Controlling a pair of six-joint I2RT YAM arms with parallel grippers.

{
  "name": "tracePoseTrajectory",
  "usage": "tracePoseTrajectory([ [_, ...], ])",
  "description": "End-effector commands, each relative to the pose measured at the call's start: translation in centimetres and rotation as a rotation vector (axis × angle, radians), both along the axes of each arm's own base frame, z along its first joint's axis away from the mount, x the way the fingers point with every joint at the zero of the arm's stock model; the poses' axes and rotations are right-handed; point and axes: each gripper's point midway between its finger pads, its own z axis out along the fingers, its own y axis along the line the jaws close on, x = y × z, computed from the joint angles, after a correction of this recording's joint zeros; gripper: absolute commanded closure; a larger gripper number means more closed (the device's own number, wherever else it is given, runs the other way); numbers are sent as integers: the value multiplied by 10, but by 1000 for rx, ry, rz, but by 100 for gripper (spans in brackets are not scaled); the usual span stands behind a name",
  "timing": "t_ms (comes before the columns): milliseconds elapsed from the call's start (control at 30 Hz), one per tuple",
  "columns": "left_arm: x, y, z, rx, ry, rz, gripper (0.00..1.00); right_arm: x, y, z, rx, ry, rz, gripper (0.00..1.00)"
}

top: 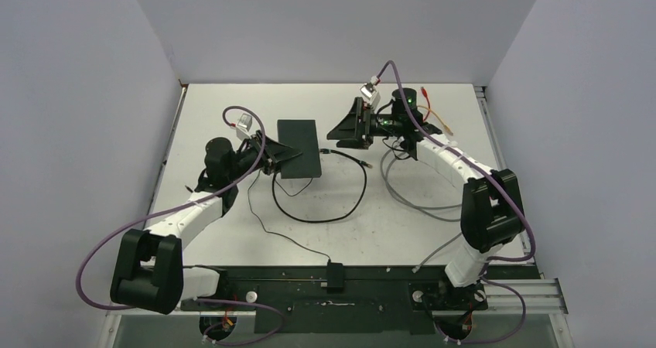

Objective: Pull the plug from the switch port

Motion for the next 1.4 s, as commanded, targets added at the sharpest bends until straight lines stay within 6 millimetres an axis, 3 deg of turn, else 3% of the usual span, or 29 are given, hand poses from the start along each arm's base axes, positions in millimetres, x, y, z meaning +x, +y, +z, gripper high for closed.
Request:
tracePoseTrajectory([
  [0, 10, -1, 54, -72, -137, -7, 100, -4, 4, -18, -28, 64, 28, 5],
  [100, 9, -3, 54, -83, -134, -27, 100, -6, 8, -22, -25, 81, 48, 5],
  [300, 8, -6, 55, -94, -144, -53, 100, -18, 26, -10, 45, 58, 128, 9],
  [533, 11, -7, 59, -114, -148, -58, 100, -32, 36, -19, 50, 86, 185, 27],
  [733, 10, -8, 63, -127, -162, -76, 100, -31, 38, -5, 110, 63, 185, 48],
  [833, 11, -7, 62, -122, -165, -73, 100, -32, 38, -1, 121, 60, 182, 46],
  [933, 12, -4, 59, -121, -157, -65, 100, -33, 36, 5, 126, 44, 176, 31],
  [1033, 12, -1, 58, -119, -157, -56, 100, -31, 32, 9, 130, 29, 168, 28],
  [1367, 12, 4, 60, -117, -169, -32, 100, -26, 25, 21, 162, 11, 138, 46],
])
